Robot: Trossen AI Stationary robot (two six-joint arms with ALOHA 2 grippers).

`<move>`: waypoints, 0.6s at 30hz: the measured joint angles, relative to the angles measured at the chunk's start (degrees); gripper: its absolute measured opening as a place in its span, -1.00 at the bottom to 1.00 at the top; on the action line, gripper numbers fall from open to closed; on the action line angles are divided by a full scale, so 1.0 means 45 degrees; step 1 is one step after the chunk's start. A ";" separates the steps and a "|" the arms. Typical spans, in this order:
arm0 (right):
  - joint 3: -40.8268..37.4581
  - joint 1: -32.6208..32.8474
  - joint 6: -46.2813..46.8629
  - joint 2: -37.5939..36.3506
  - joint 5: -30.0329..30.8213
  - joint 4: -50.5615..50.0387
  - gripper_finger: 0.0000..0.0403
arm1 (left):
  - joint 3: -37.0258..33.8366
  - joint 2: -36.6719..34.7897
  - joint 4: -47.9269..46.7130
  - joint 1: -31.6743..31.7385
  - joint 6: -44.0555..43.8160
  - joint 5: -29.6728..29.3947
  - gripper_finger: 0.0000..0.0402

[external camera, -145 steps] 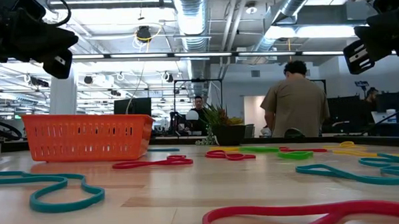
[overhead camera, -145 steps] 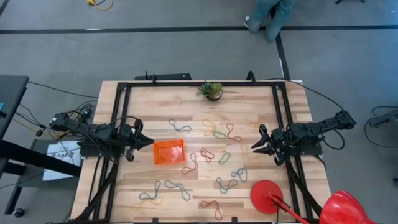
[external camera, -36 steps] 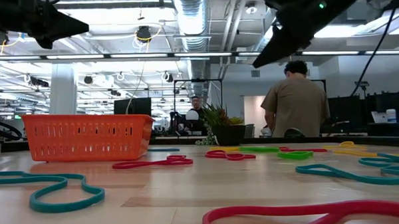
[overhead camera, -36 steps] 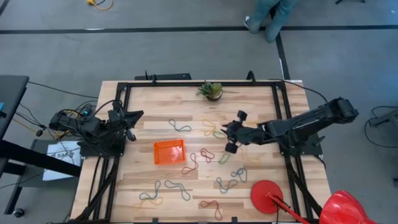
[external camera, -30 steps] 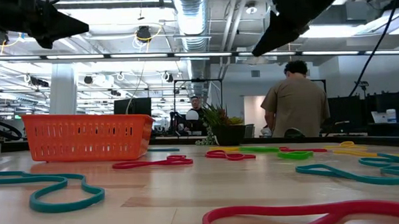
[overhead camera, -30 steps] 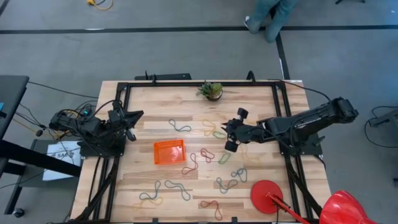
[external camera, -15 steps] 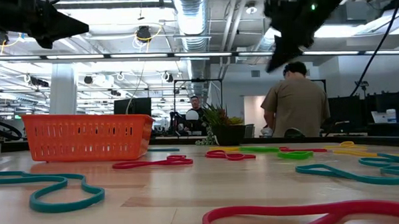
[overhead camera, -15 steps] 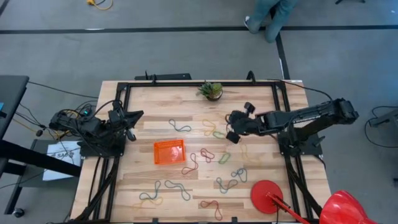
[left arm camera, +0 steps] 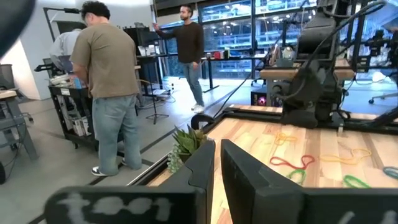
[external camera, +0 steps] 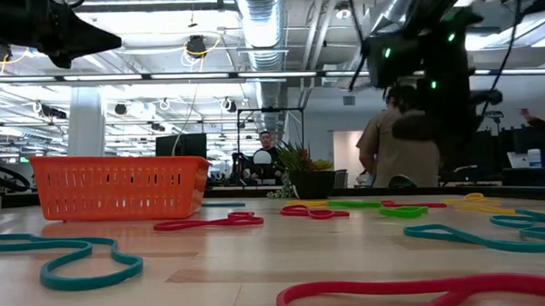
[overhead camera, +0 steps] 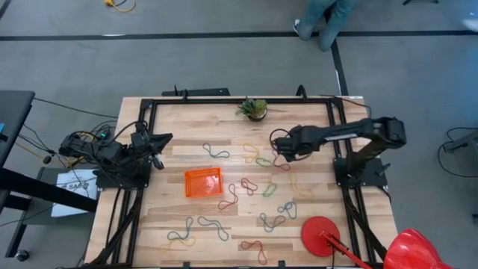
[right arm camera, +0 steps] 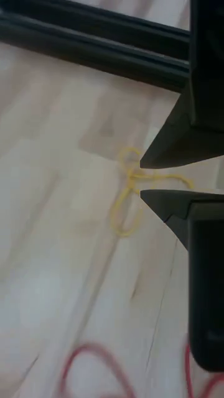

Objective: Pick and place rubber bands into bin
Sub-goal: Put the yellow rubber band into the orange container

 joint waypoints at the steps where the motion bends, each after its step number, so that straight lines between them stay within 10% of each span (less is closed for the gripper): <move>1: 0.0000 -0.0194 -0.0384 0.0308 -0.0446 -0.0005 -0.71 | 0.0000 0.0000 0.0004 0.0001 -0.0009 0.0005 -0.90; 18: 0.0002 -0.2771 -0.3537 0.1409 -0.1790 -0.0317 -0.71 | 0.0000 -0.0003 0.0014 0.0001 -0.0038 0.0019 -0.90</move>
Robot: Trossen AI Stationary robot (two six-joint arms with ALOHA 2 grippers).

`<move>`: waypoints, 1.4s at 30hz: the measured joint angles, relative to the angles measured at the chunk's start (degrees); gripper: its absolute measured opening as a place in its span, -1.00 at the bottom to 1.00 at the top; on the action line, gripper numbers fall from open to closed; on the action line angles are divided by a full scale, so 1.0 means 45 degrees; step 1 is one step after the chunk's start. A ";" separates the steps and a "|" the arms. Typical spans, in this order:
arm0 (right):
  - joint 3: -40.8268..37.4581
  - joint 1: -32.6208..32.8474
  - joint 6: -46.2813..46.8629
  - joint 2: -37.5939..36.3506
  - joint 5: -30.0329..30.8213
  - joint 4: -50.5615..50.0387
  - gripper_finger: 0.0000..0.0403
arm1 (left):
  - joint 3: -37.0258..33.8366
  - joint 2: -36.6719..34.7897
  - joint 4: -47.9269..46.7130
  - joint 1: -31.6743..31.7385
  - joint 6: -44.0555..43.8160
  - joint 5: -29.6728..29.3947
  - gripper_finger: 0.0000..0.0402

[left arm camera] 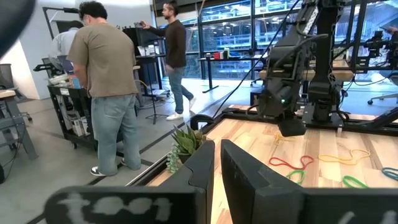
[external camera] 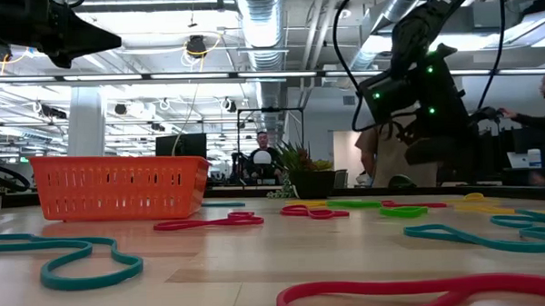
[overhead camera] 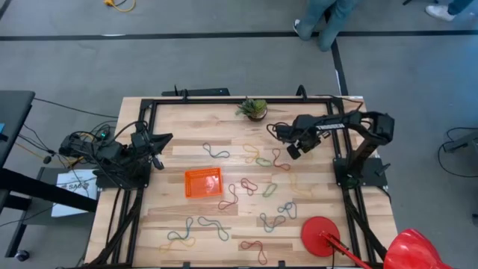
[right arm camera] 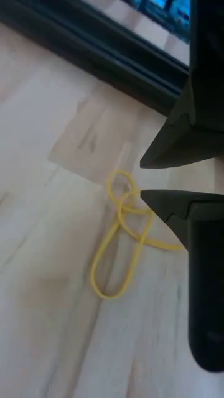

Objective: Pick and place rubber bands into bin
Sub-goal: Put the yellow rubber band into the orange container

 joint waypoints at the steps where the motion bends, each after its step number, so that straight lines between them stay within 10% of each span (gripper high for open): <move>1: 0.0002 -0.0120 -0.0099 0.0028 -0.0133 0.0012 -0.71 | 0.0000 0.0002 -0.0005 0.0000 -0.0009 0.0000 -0.90; 24: 0.0241 -0.1773 -0.2035 0.2194 -0.0471 0.0875 -0.83 | 0.0000 0.0000 -0.0602 -0.0005 -0.0569 0.0024 -0.90; 42: 0.2441 0.1673 -0.0942 0.0015 0.0378 0.2583 -1.00 | 0.0000 0.0001 -0.0544 -0.0005 -0.0903 -0.0029 -0.90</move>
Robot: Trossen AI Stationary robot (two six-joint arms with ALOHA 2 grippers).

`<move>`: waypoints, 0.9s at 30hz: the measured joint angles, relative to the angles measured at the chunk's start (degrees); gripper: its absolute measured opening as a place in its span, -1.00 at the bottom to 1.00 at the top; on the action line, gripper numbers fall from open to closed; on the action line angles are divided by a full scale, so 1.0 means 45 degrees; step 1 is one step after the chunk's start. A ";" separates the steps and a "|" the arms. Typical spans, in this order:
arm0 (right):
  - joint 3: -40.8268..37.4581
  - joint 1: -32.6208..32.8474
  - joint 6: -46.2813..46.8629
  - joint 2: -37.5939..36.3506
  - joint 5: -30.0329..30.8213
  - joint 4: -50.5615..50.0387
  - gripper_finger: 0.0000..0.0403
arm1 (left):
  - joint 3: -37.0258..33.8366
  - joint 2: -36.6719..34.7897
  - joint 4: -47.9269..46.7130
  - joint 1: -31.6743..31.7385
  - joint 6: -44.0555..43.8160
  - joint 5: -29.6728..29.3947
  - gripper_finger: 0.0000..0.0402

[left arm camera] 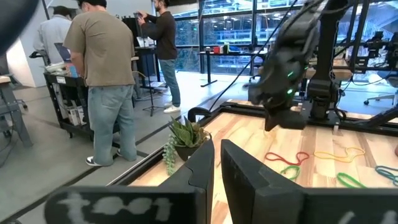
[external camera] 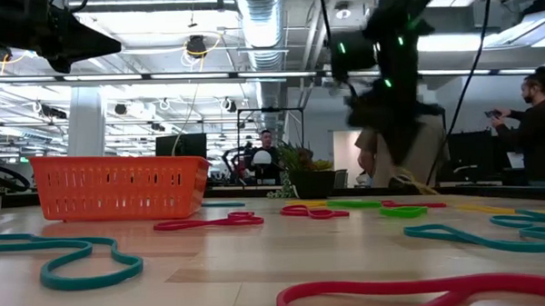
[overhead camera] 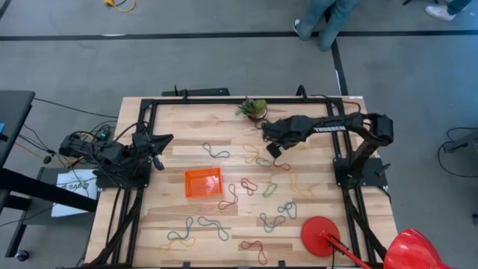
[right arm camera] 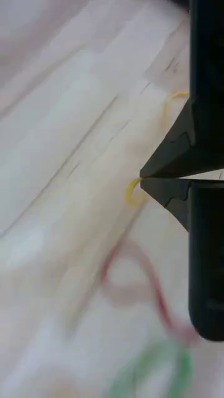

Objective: Pick and place rubber bands into bin
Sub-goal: Put the yellow rubber band into the orange container

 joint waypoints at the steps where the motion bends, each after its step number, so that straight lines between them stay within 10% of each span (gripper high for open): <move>1: 0.0232 0.0294 -0.0116 -0.0040 0.0105 0.0461 -1.00 | 0.0000 0.0002 0.0000 0.0000 -0.0003 -0.0003 -0.90; 16: 0.1523 0.3222 -0.5897 0.1574 -0.0083 1.6176 -1.00 | 0.0000 0.0002 0.0045 0.0000 0.0005 -0.0325 -0.90; 27: 0.5647 0.4180 -0.5854 0.5383 -0.1655 1.3006 -1.00 | 0.0000 -0.0001 -0.0160 0.0005 0.0015 -0.0325 -0.90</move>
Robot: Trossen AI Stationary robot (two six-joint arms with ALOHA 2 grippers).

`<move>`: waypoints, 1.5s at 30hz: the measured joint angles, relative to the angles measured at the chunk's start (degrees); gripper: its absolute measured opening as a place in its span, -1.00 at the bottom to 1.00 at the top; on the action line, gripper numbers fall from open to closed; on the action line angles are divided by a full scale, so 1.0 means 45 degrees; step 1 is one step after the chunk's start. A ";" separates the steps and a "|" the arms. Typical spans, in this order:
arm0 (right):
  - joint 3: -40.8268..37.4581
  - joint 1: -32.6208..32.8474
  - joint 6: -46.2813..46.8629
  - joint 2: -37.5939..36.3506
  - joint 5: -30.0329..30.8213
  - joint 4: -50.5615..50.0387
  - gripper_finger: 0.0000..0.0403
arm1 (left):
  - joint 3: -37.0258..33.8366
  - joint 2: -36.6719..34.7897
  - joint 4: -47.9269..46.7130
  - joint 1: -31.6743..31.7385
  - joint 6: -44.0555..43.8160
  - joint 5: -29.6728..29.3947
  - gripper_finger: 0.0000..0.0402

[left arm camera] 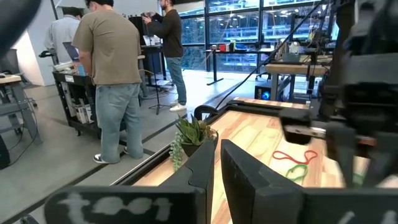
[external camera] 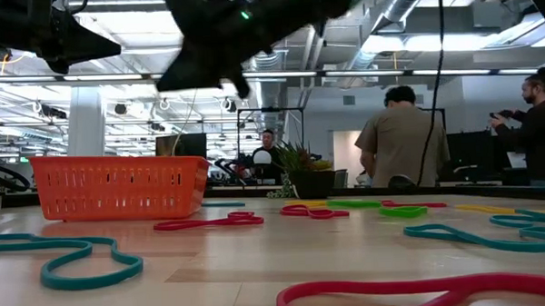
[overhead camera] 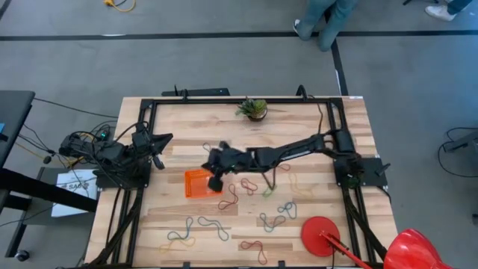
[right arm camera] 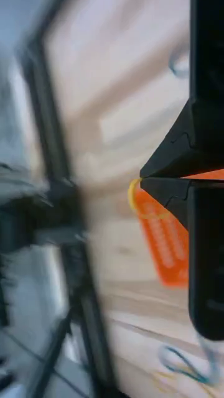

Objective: Pick and place rubber bands into bin
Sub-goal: Put the yellow rubber band into the orange container, then put the top yellow rubber band into the orange container

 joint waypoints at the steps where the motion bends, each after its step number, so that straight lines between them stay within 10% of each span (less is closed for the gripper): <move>1: 0.0438 0.0083 0.0105 0.0123 -0.0219 -0.0448 -1.00 | 0.0000 0.0003 -0.0010 0.0000 0.0000 0.0004 -0.90; 33: 0.2176 -0.0200 0.0539 0.0001 -0.0555 -0.7389 -0.52 | -0.0005 -0.0002 -0.0321 0.0000 -0.0068 0.0015 -0.90; 45: 0.1219 -0.1934 0.0855 -0.1899 0.1492 -1.3818 -0.51 | -0.0005 0.0003 -0.0335 0.0000 -0.0063 0.0019 -0.90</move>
